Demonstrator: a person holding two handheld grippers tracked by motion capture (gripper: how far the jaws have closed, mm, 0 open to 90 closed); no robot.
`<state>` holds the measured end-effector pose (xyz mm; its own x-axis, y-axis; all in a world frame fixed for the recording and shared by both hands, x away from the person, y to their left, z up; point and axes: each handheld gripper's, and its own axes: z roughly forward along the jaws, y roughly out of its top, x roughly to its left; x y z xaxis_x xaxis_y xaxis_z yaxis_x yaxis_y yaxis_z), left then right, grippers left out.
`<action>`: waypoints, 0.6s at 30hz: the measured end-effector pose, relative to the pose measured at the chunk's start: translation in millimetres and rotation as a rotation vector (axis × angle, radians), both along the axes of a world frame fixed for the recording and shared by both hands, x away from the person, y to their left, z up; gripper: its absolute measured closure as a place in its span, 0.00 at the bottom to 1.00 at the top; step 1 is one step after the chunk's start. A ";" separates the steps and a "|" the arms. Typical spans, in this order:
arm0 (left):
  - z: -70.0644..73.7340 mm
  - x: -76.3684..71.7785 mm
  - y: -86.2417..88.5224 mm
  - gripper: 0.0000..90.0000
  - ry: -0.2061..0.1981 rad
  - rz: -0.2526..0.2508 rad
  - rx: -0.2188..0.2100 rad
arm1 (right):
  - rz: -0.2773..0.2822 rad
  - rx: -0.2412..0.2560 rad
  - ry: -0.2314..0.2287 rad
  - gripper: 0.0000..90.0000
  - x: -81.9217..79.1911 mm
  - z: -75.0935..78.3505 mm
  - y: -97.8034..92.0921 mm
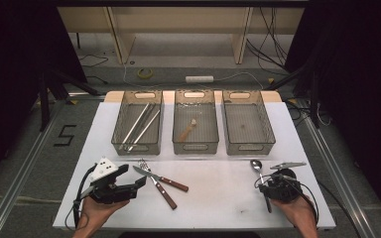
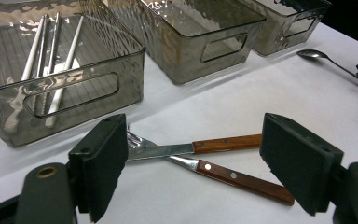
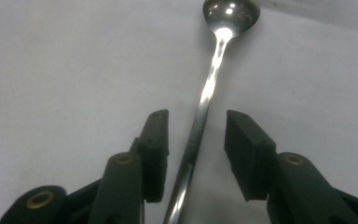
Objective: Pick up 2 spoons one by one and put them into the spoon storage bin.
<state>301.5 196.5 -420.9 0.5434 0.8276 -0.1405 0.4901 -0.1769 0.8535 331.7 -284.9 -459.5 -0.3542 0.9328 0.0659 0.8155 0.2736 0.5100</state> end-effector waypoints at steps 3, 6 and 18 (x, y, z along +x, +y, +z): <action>0.1 -0.2 0.1 0.25 0.001 0.000 0.000 | 0.005 -0.009 0.013 0.73 0.3 -2.1 0.5; 0.1 -0.2 -0.1 0.25 0.000 0.001 0.000 | 0.007 -0.015 0.018 0.77 0.0 -3.3 1.6; 0.0 -0.3 -0.4 0.25 0.000 -0.002 0.003 | 0.010 -0.054 0.023 0.89 0.0 -5.9 3.6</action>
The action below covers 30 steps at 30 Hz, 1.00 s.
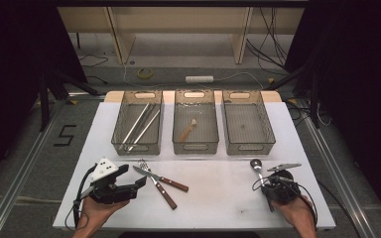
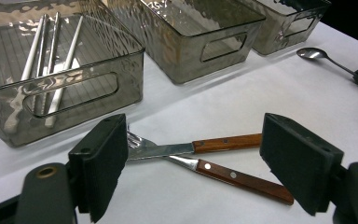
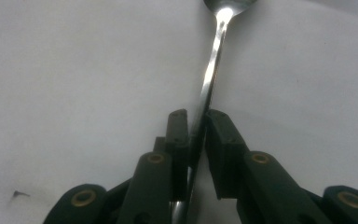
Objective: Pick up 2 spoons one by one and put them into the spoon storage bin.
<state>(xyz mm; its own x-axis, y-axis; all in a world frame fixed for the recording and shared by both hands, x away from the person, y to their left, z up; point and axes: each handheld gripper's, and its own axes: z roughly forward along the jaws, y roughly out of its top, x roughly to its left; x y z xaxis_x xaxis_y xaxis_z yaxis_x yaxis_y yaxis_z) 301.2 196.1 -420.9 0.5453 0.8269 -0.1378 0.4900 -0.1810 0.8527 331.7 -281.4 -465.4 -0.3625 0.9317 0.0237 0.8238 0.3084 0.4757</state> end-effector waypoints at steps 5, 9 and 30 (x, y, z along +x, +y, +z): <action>0.0 0.0 0.2 0.25 0.000 0.000 0.000 | -0.008 0.024 0.010 0.98 0.2 -0.1 -2.5; 0.1 0.0 0.0 0.25 0.000 -0.001 0.000 | -0.019 0.048 0.017 0.99 0.7 -0.1 -4.1; -1.4 1.2 1.5 0.24 -0.002 -0.009 -0.031 | 0.025 0.166 -0.072 1.00 -7.9 20.3 -5.8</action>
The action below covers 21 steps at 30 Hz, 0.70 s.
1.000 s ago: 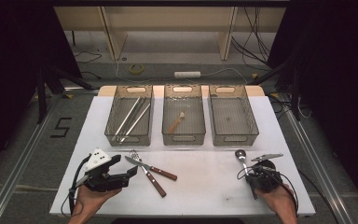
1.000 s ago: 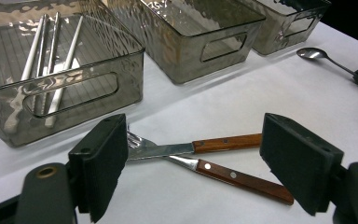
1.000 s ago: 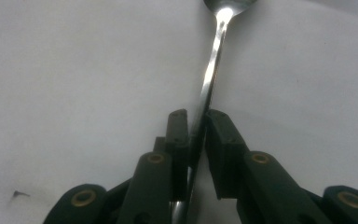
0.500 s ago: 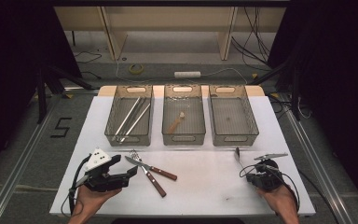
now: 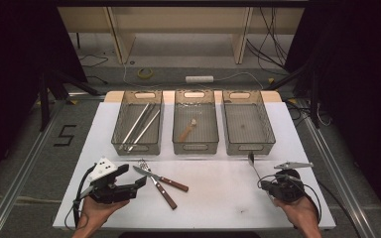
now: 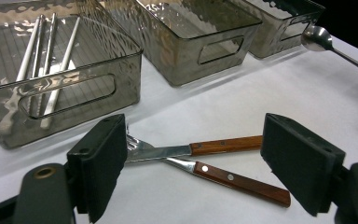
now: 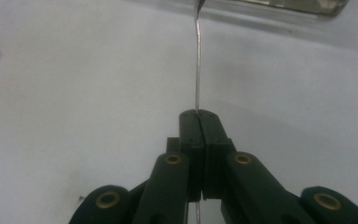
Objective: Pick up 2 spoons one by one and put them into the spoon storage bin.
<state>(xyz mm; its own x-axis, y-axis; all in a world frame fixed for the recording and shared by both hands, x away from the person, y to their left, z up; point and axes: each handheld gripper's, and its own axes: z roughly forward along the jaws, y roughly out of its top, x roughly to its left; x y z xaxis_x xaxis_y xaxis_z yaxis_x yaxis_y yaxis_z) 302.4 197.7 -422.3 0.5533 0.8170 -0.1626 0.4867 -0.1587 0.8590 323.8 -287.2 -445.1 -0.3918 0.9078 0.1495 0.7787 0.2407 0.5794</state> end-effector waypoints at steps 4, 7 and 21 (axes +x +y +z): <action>-0.3 0.1 0.0 0.24 -0.004 -0.002 -0.008 | 0.020 0.015 -0.011 1.00 0.2 4.4 3.7; -0.5 -0.1 -0.2 0.24 -0.006 -0.004 -0.014 | 0.051 0.016 -0.018 1.00 1.2 7.3 9.8; -0.2 -0.6 1.7 0.20 -0.024 0.000 -0.031 | 0.174 0.067 -0.084 1.00 31.2 33.4 58.1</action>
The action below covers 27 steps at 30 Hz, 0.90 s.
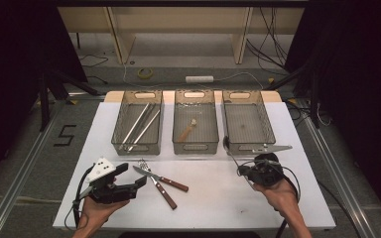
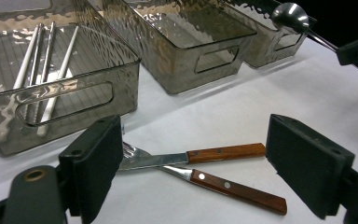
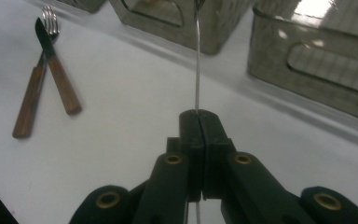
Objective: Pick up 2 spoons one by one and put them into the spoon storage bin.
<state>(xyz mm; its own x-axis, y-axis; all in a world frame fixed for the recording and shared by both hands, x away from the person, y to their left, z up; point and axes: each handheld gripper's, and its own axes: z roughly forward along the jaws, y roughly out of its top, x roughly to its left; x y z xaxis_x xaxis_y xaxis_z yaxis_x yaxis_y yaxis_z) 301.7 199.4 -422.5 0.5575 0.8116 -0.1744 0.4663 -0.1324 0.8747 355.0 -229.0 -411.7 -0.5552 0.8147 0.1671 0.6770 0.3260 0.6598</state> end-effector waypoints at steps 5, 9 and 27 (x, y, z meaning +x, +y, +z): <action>0.1 -0.2 0.5 0.20 -0.002 0.004 -0.001 | 0.023 0.000 -0.003 1.00 13.8 3.4 17.6; 0.1 -0.3 0.1 0.20 -0.004 0.003 0.002 | 0.025 0.008 -0.006 1.00 23.7 7.0 26.1; 0.5 -1.3 -0.4 0.20 -0.015 -0.004 0.014 | 0.040 0.033 -0.025 1.00 79.4 33.7 74.9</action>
<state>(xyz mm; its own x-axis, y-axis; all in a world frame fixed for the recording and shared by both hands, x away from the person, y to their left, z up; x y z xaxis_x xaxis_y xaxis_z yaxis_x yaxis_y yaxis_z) 300.5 199.0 -422.0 0.5635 0.8115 -0.1548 0.4529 -0.1468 0.8794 434.4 -154.1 -378.0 -0.5918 0.7860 0.1789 0.6469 0.3307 0.6871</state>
